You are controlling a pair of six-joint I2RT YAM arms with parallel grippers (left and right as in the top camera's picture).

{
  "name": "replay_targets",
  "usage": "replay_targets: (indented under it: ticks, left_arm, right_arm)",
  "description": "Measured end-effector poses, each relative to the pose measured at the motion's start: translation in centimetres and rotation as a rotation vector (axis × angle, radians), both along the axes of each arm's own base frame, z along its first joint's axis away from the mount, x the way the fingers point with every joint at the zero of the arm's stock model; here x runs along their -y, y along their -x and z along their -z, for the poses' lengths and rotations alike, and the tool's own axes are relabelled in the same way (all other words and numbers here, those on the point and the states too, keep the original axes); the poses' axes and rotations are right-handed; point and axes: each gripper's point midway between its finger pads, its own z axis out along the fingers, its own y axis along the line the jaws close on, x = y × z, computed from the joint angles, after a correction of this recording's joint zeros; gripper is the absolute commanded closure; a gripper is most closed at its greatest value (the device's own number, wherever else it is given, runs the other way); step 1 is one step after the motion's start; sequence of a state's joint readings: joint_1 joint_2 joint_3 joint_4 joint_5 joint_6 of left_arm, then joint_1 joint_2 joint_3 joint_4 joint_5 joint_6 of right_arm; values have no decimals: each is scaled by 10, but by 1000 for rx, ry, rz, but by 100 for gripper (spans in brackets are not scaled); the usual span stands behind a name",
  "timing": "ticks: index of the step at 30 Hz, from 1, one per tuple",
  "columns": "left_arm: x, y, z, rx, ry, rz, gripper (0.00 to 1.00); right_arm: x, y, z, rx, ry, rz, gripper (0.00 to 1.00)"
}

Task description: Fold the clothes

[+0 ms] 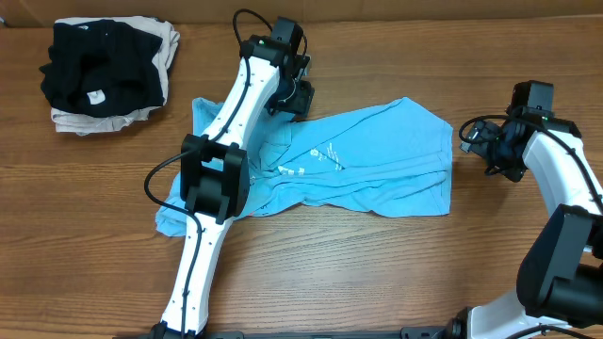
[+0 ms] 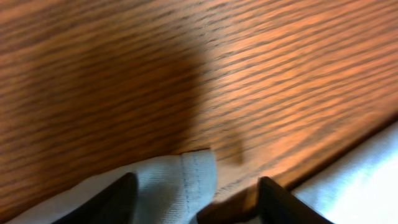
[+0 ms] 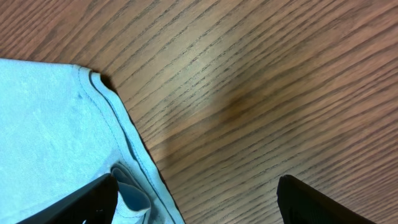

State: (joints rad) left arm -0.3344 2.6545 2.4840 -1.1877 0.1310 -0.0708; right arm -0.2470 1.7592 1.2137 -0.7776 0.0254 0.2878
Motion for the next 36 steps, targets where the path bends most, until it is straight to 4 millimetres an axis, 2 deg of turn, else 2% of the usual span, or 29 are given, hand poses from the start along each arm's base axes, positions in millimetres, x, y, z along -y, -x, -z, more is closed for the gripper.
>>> replay_targets:
  ticks: [5, 7, 10, 12, 13, 21, 25, 28, 32, 36]
  left_arm:
    - [-3, 0, 2, -5, -10, -33, 44]
    - [-4, 0, 4, -8, -16, -38, 47]
    - [-7, -1, 7, -8, -32, -52, 67]
    - [-9, -1, 7, -6, -43, -59, 89]
    - [-10, -2, 8, -6, -46, -66, 96]
    - [-18, 2, 1, -38, -61, -83, 96]
    - [-28, -9, -30, 4, -40, -125, 96]
    - [-38, -20, -70, 75, -12, -158, 96]
    - [-52, -26, -122, 173, 28, -206, 96]
    - [-54, -25, -145, 206, 68, -238, 96]
  right_arm:
    - [-1, -4, -1, 17, -7, -4, 14]
    - [-2, -5, -2, 25, -15, -7, 14]
    - [-3, -7, -2, 31, -18, -9, 14]
    - [-3, -8, -3, 38, -18, -9, 14]
    - [-3, -9, -3, 42, -18, -10, 14]
    - [-12, -26, -8, 98, 13, -64, 14]
    - [-26, -42, -15, 155, 27, -110, 15]
    - [-32, -59, -24, 225, 44, -130, 18]
    - [-31, -78, -38, 312, 67, -133, 23]
    - [-29, -89, -32, 332, 71, -132, 23]
